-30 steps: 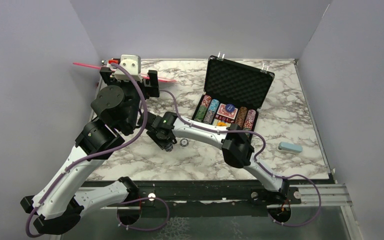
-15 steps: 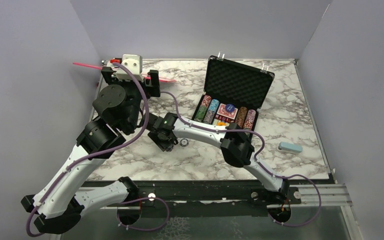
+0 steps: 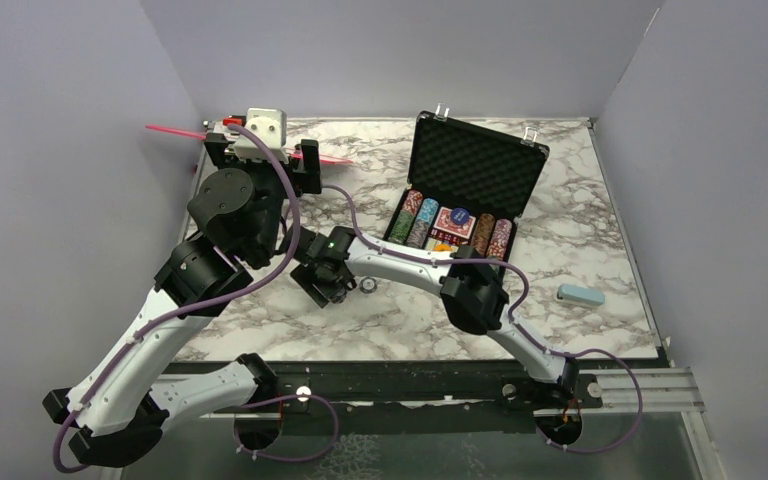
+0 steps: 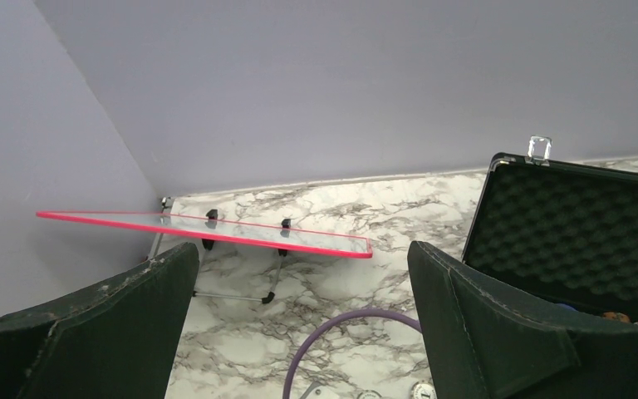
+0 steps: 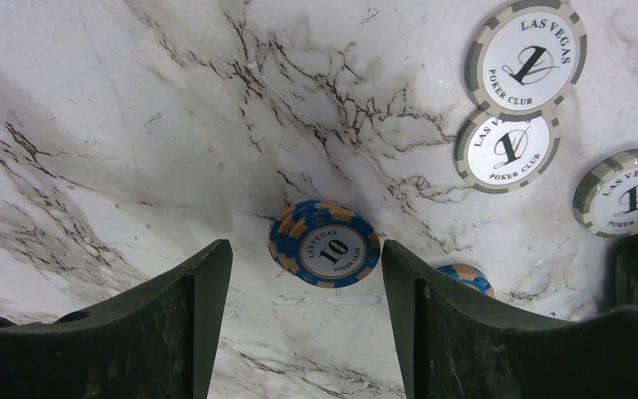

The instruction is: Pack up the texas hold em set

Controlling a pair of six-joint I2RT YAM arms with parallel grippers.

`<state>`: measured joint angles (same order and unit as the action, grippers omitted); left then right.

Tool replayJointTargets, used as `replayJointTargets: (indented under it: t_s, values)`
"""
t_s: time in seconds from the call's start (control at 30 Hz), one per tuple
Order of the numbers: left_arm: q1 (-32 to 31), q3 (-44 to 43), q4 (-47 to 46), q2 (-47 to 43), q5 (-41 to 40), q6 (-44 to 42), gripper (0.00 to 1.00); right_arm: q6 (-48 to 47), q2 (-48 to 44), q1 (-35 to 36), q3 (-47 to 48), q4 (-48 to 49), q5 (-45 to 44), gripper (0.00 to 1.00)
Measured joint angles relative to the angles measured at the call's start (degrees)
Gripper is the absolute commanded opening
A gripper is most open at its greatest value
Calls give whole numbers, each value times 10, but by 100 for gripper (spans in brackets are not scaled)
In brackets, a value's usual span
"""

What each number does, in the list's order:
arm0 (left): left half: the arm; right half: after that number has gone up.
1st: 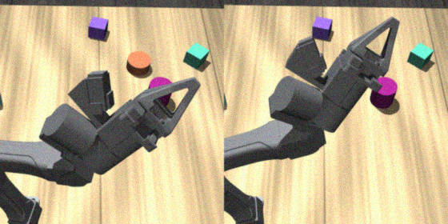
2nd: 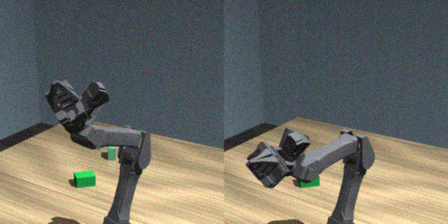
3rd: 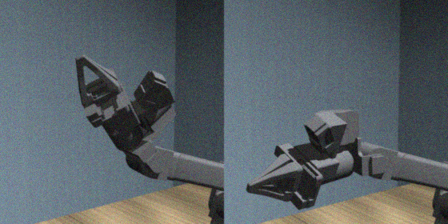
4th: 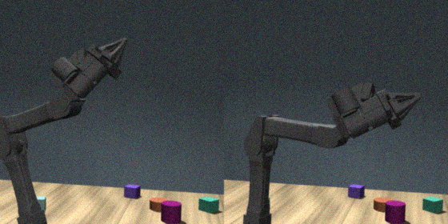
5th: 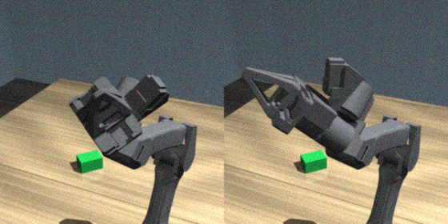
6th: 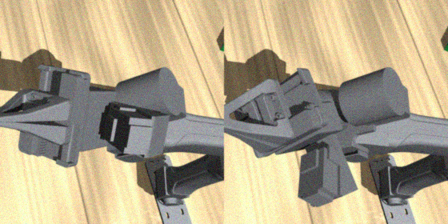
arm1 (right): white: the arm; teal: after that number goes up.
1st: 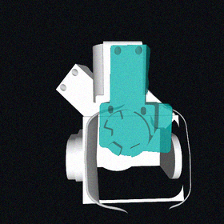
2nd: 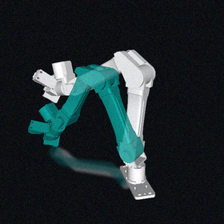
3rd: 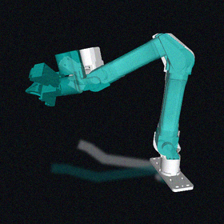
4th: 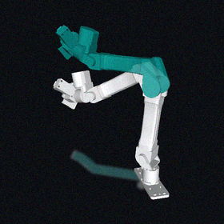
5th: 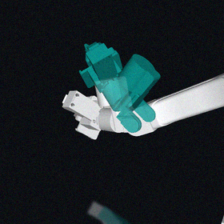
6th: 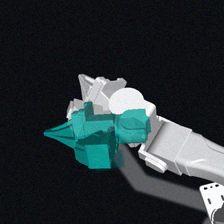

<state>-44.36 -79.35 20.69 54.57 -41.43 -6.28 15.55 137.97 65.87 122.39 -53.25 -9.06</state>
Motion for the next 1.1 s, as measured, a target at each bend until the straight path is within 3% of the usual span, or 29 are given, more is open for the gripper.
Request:
replayJointTargets:
  t_s: [0.27, 0.47, 0.57, 0.67, 1.1]
  values:
    - [0, 0, 0, 0, 0, 0, 99, 1, 1, -11, -25, 4, 28, 57]
    - [0, 0, 0, 0, 0, 0, 99, 1, 1, -16, -26, 5, 36, 40]
    - [0, 0, 0, 0, 0, 0, 99, 6, 1, -19, -26, 4, 36, 27]
    - [0, 0, 0, 0, 0, 0, 99, 5, 1, -19, -26, 5, 36, 21]
    - [0, 32, 5, -8, 0, 21, 99, 16, -62, -19, -121, 75, 19, 17]
